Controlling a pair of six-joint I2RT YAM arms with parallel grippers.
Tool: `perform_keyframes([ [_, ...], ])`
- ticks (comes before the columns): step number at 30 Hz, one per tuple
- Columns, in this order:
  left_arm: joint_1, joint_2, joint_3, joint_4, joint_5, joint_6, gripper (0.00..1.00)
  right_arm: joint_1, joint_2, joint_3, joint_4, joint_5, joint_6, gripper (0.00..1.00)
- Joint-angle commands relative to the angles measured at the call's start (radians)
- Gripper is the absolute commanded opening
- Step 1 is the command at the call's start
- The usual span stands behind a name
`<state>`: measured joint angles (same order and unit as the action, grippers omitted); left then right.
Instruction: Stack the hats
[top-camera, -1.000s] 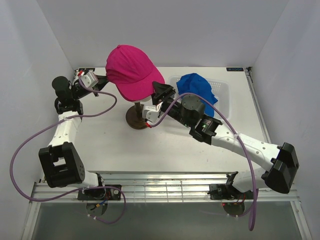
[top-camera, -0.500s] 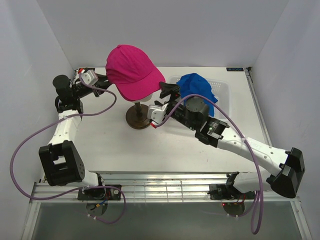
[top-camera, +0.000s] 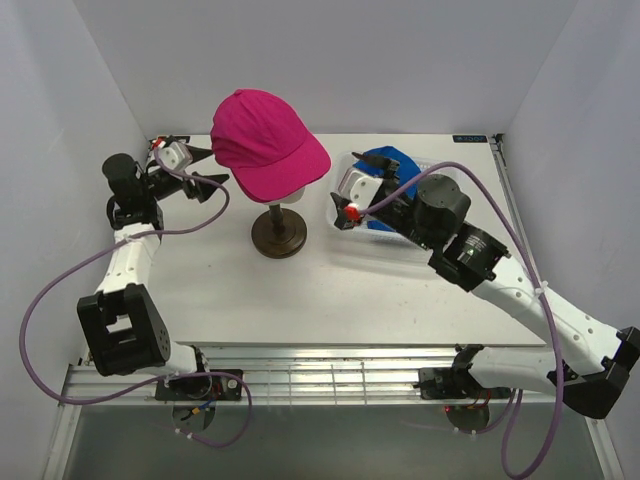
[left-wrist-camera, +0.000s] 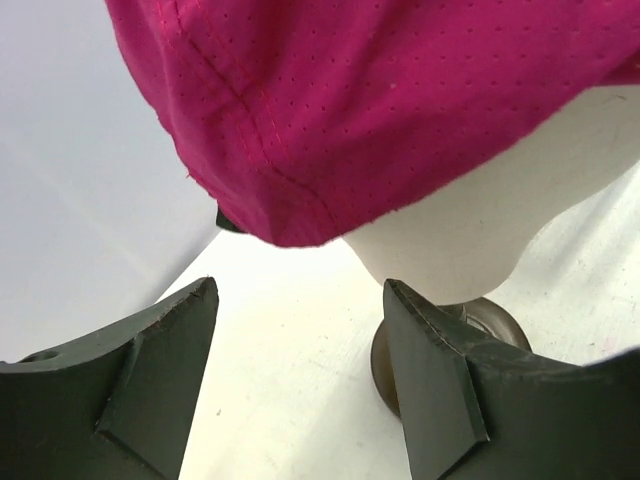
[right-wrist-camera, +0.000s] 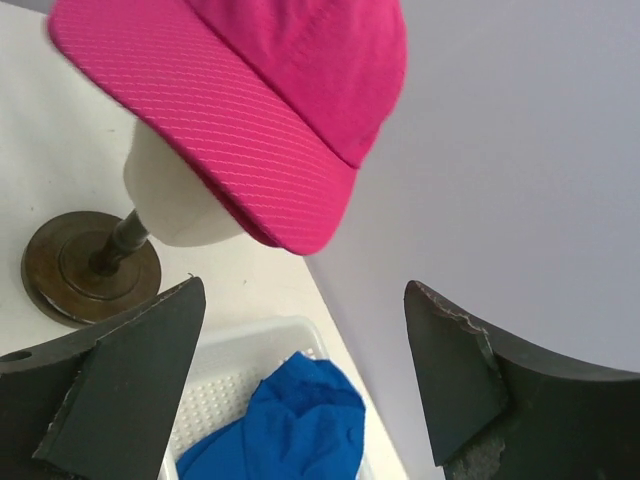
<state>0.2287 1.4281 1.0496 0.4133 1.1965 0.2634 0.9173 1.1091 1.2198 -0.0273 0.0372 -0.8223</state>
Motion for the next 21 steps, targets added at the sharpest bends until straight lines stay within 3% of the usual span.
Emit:
perform_keyframes([
  [1, 0.03, -0.095, -0.031, -0.018, 0.018, -0.022, 0.78, -0.06, 0.021, 0.102, -0.054, 0.029, 0.221, 0.85],
  [5, 0.055, -0.159, -0.063, -0.037, 0.029, -0.053, 0.77, -0.153, 0.064, 0.17, -0.118, -0.006, 0.336, 0.77],
  [7, 0.07, -0.191, -0.068, -0.062, 0.026, -0.082, 0.68, -0.179, 0.073, 0.185, -0.132, -0.007, 0.37, 0.68],
  [9, 0.09, -0.208, -0.065, -0.089, 0.023, -0.113, 0.5, -0.222, 0.093, 0.199, -0.16, 0.007, 0.393, 0.63],
  [10, 0.093, -0.225, -0.062, -0.099, 0.005, -0.154, 0.25, -0.238, 0.106, 0.223, -0.17, 0.01, 0.409, 0.56],
  [12, 0.098, -0.236, -0.034, -0.132, 0.003, -0.188, 0.11, -0.276, 0.142, 0.244, -0.175, 0.023, 0.42, 0.54],
  [15, 0.087, -0.259, 0.035, -0.285, 0.086, -0.233, 0.09, -0.301, 0.236, 0.329, -0.192, 0.043, 0.443, 0.48],
  [21, -0.004, -0.273, 0.159, -0.629, -0.099, -0.077, 0.06, -0.301, 0.405, 0.498, -0.212, -0.002, 0.506, 0.4],
])
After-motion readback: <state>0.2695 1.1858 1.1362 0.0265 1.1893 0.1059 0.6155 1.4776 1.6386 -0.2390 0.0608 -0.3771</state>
